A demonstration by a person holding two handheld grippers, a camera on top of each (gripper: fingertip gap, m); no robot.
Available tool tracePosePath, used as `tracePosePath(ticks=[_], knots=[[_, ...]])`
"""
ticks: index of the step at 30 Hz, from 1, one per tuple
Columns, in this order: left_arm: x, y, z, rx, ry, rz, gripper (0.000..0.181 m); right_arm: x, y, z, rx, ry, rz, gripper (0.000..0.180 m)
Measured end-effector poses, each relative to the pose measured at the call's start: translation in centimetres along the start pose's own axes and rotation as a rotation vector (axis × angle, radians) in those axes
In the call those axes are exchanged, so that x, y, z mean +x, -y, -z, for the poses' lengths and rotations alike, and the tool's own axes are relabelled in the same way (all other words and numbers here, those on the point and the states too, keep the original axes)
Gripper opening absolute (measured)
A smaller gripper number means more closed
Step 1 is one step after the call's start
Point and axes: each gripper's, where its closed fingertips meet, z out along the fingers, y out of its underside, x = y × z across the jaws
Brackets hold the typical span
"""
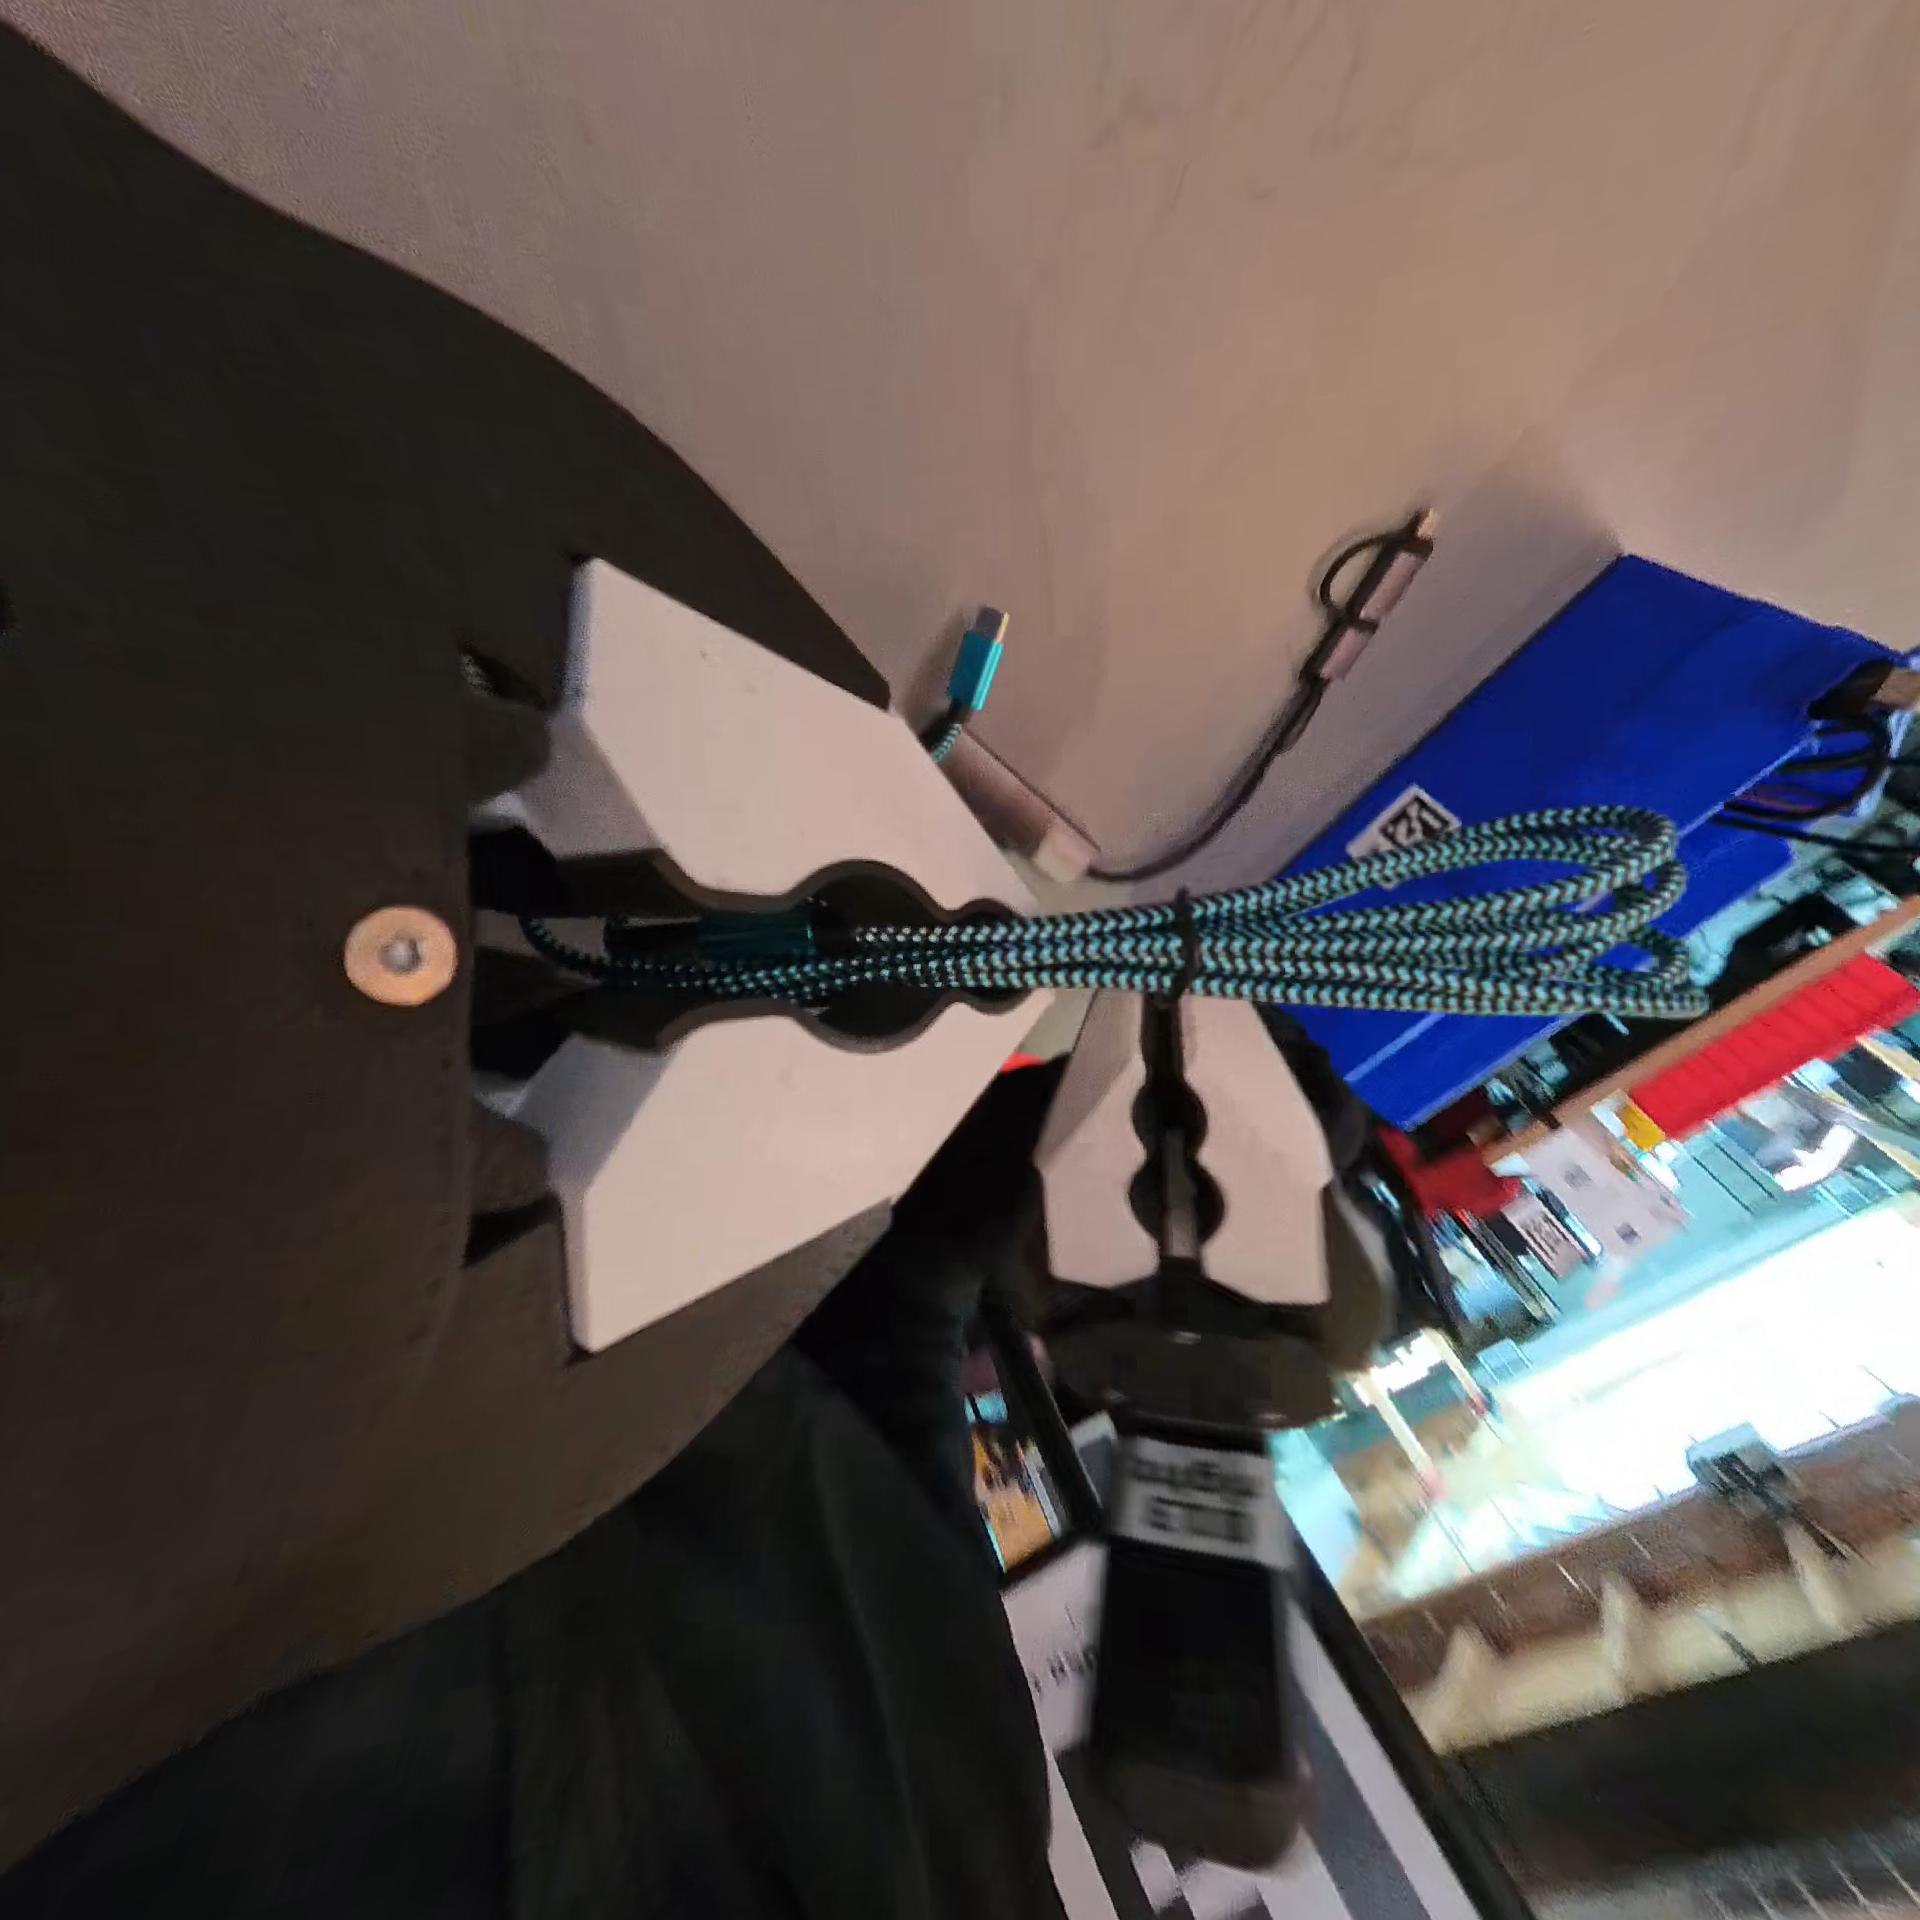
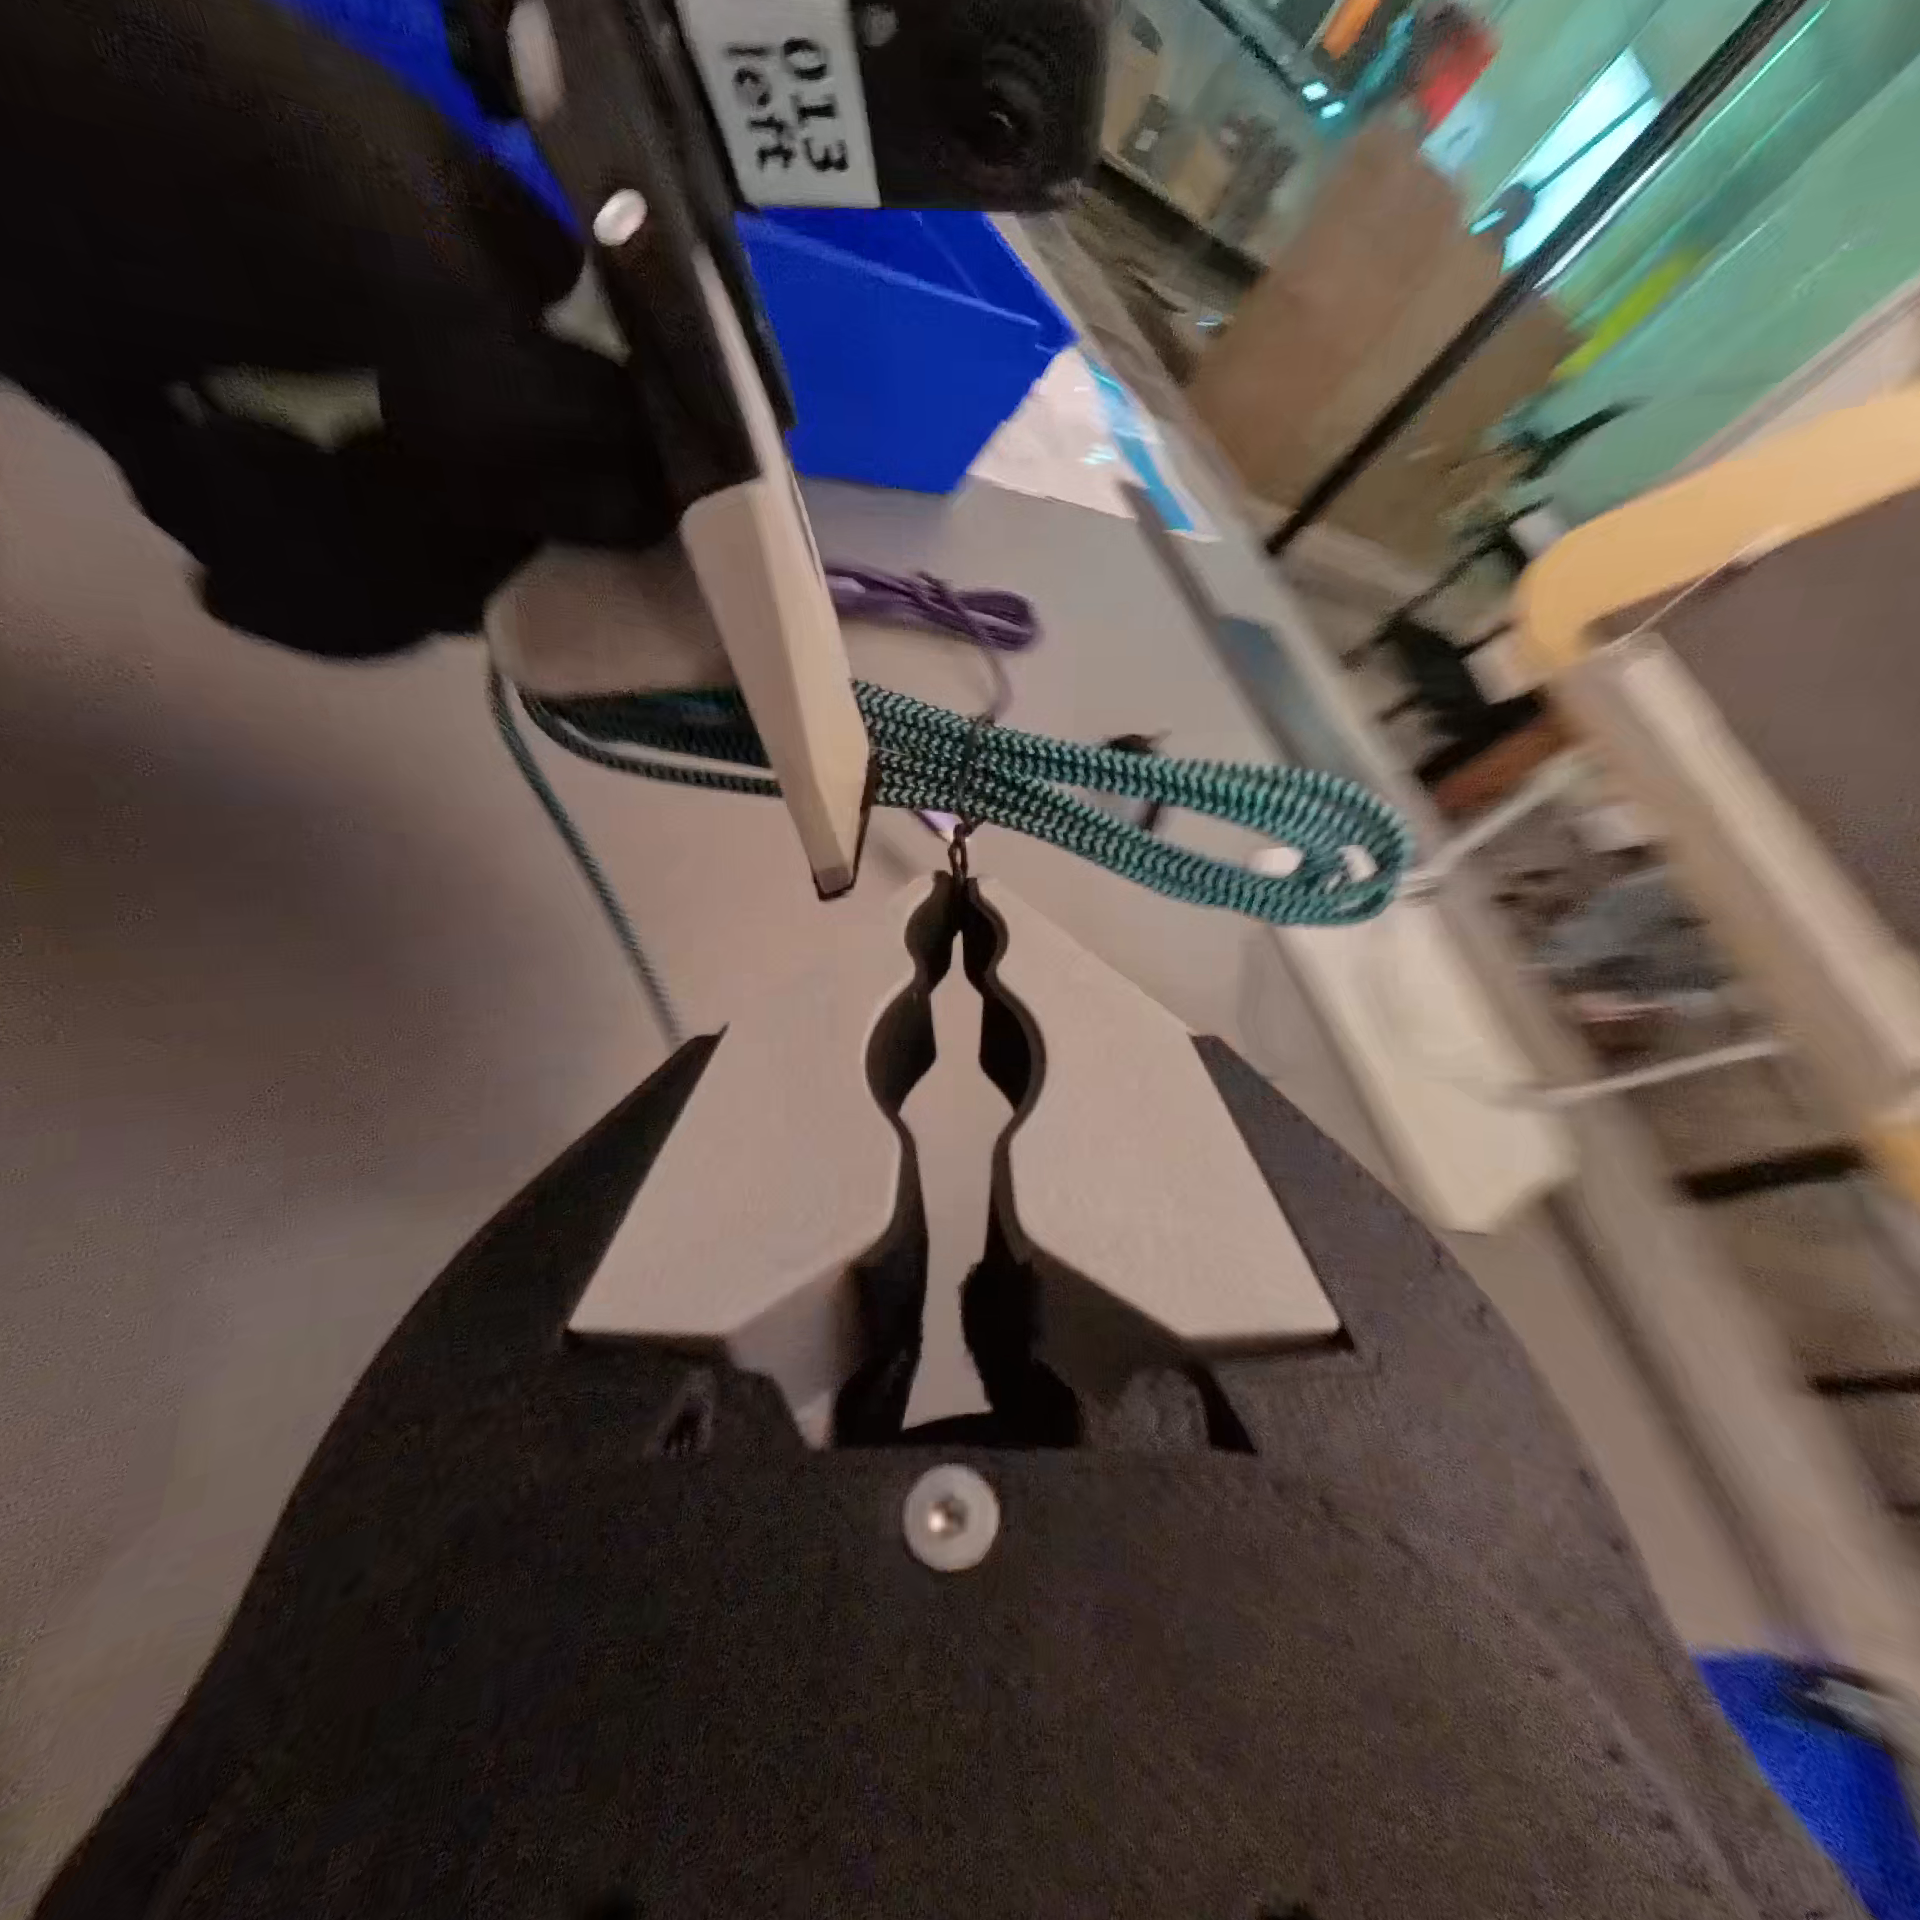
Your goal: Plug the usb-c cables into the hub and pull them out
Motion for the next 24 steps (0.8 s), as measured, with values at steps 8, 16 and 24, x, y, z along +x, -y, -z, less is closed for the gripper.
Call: tracePosePath(ticks=[8, 16, 24], knots=[[-0.2, 0.0, 0.5, 0.025, 0.018, 0.007, 0.001, -0.2, 0.4, 0.3, 0.01, -0.056, 0.133, 0.0], [-0.8, 0.6, 1.4, 0.049, 0.117, -0.168, 0.001, -0.1, 1.2, 0.7, 0.27, 0.397, -0.794, 0.02], [-0.6, 0.5, 1.6, 0.049, 0.122, -0.207, 0.001, -1.1, 2.3, 0.3, 0.33, 0.478, -0.883, 0.001]])
